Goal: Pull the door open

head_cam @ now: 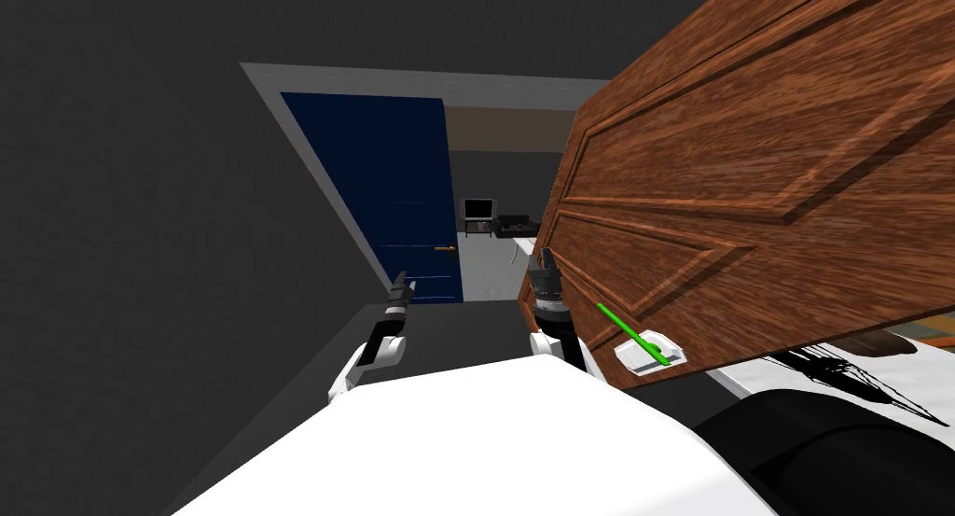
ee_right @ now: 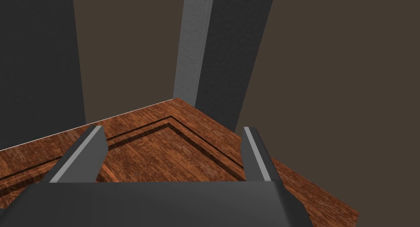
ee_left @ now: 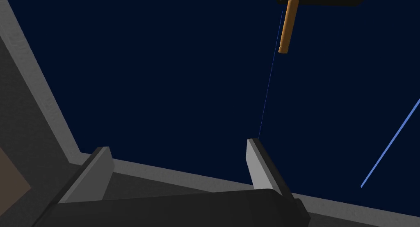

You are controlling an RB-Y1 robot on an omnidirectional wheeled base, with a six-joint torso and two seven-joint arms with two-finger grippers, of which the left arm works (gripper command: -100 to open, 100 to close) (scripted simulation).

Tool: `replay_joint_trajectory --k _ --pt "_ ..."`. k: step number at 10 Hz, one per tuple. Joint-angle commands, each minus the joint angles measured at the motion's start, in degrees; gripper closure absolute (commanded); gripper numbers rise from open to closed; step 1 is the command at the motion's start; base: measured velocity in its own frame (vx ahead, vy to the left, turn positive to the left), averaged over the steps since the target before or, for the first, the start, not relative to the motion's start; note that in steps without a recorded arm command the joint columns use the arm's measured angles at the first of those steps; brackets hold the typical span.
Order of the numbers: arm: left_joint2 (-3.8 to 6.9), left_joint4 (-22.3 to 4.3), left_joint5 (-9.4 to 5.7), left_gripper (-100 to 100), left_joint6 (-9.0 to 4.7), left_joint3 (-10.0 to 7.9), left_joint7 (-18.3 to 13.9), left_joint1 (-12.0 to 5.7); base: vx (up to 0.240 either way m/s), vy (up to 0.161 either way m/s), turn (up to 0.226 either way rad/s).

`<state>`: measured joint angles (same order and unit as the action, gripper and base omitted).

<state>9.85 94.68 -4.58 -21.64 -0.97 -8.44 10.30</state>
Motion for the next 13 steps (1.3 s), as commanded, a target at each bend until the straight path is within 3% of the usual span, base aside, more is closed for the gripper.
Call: replay_joint_trajectory --k 1,13 --pt "0.66 -1.8 -0.13 -100 0.3 -0.04 -0.28 -0.75 0.106 -0.029 -0.07" --pt "4.09 -16.54 -0.68 -100 1.5 -0.36 -1.56 -8.05 0.105 -0.018 -0.06"
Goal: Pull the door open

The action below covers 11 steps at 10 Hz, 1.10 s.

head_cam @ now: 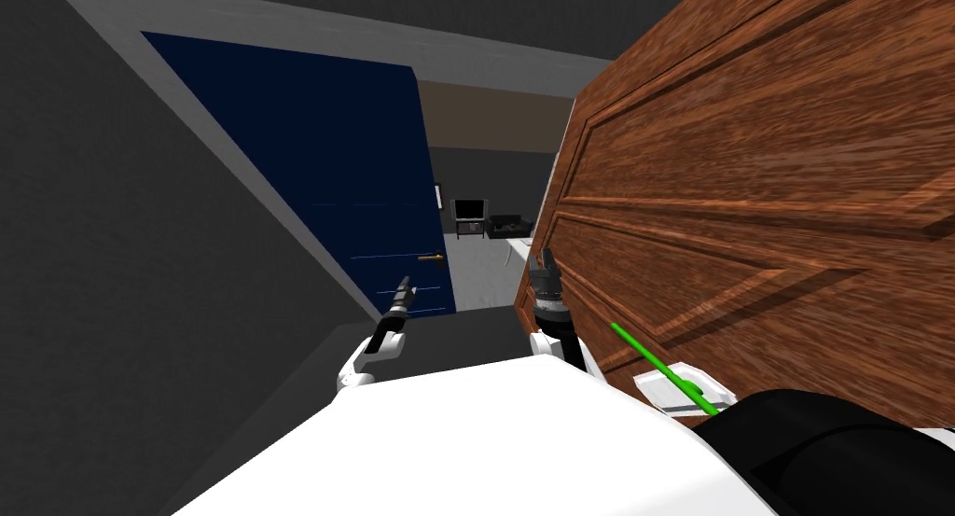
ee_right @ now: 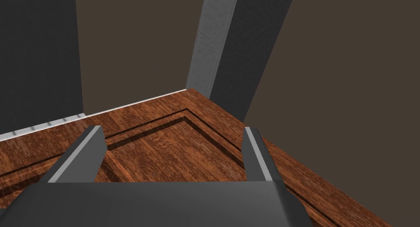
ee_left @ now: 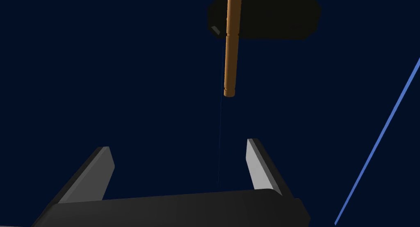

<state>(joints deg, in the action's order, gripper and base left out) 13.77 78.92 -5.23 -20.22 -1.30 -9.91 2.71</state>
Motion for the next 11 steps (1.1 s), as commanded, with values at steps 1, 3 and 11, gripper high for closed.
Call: replay_joint_trajectory --k 1,3,11 --pt "0.4 -1.83 -0.07 -100 0.16 -0.05 -0.18 -0.97 0.098 -0.002 -0.056" --pt "0.83 -3.76 -0.14 -100 0.32 -0.1 -0.35 -1.93 0.108 -0.002 -0.046" --pt "2.57 -12.13 -0.44 -100 0.84 -0.27 -1.06 -6.1 0.127 0.0 -0.056"
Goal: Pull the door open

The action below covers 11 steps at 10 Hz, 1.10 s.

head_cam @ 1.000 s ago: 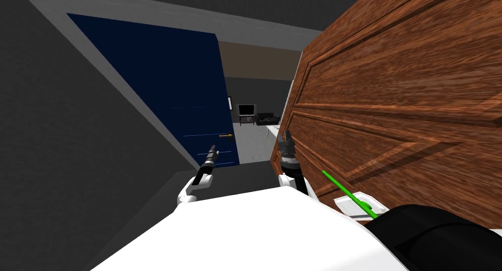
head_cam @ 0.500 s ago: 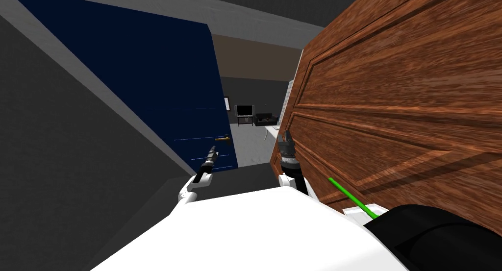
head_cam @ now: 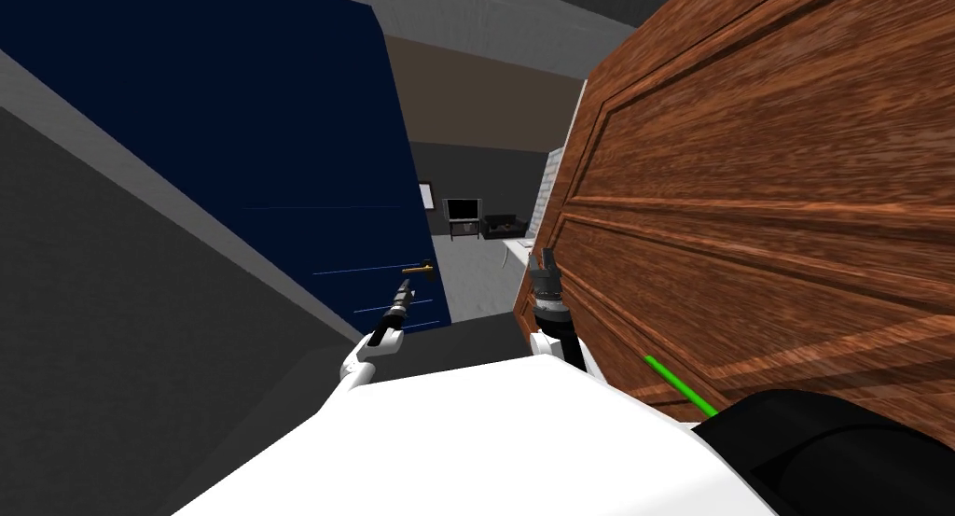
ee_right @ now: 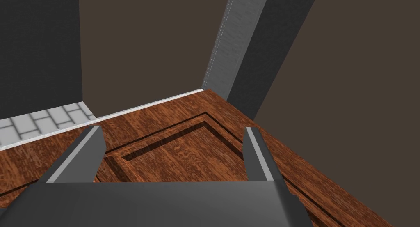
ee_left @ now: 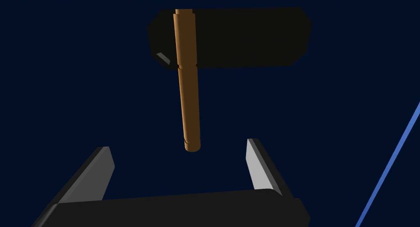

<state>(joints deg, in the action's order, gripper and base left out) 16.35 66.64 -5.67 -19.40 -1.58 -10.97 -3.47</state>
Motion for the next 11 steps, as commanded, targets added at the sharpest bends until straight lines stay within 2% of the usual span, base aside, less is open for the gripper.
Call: replay_joint_trajectory --k 1,2,5,6,7,8,9,10,11 --pt "1.49 -1.15 -0.57 -100 -0.75 -0.85 -0.95 0.28 0.114 -0.032 -0.182" --pt "2.02 -1.56 -0.77 -100 -1.01 -1.15 -1.29 0.38 0.219 -0.03 -0.167" --pt "5.72 -4.42 -2.18 -100 -2.87 -3.26 -3.65 1.09 0.197 -0.035 -0.188" --pt "5.72 -4.42 -2.18 -100 -2.87 -3.26 -3.65 1.09 0.139 -0.027 -0.054" --pt "6.83 -5.28 -2.6 -100 -3.42 -3.89 -4.36 1.3 0.123 -0.03 -0.126" --pt "6.83 -5.28 -2.6 -100 -3.42 -3.89 -4.36 1.3 0.081 -0.02 -0.048" --pt "7.96 -6.15 -3.03 -100 -3.99 -4.54 -5.08 1.51 0.114 -0.022 -0.111" --pt "7.4 -5.64 -2.82 -100 -3.35 -4.24 -4.61 1.23 0.063 -0.007 -0.026" --pt "7.4 -5.64 -2.82 100 -3.35 -4.24 -4.61 1.23 -0.014 0.001 0.026"
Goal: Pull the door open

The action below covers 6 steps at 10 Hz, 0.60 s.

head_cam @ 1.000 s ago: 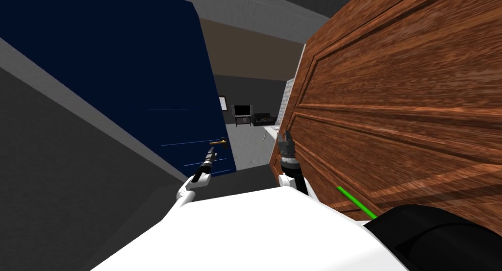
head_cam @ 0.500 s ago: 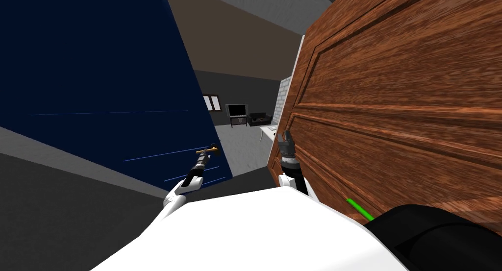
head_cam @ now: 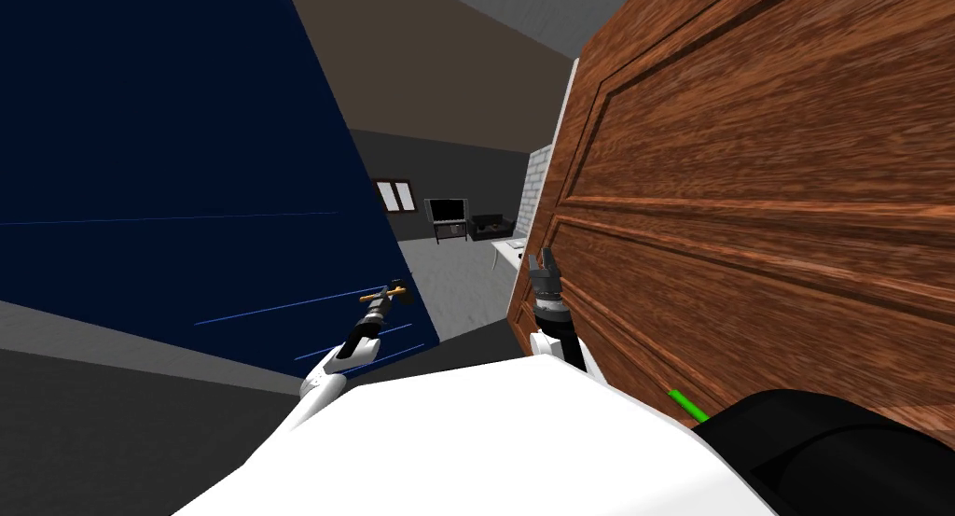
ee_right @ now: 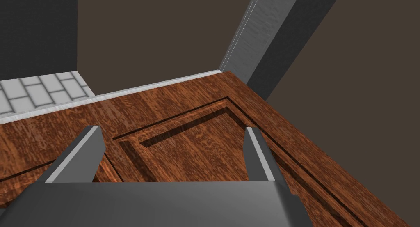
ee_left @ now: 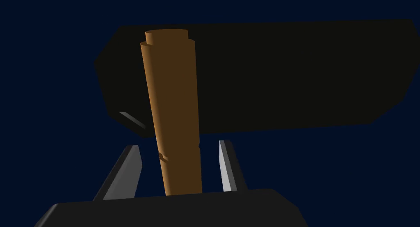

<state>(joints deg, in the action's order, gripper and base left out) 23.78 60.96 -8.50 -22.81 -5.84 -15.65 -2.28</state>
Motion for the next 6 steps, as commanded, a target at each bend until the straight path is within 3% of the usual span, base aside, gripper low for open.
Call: replay_joint_trajectory --k 1,5,6 --pt "-0.03 0.05 0.01 100 0.07 0.02 0.06 0.03 -0.026 0.002 0.0" --pt "-0.03 0.05 0.01 100 0.07 0.02 0.06 0.03 -0.005 0.001 -0.003" --pt "0.7 0.39 0.01 100 -0.43 0.86 -0.76 0.69 -0.093 0.033 -0.116"
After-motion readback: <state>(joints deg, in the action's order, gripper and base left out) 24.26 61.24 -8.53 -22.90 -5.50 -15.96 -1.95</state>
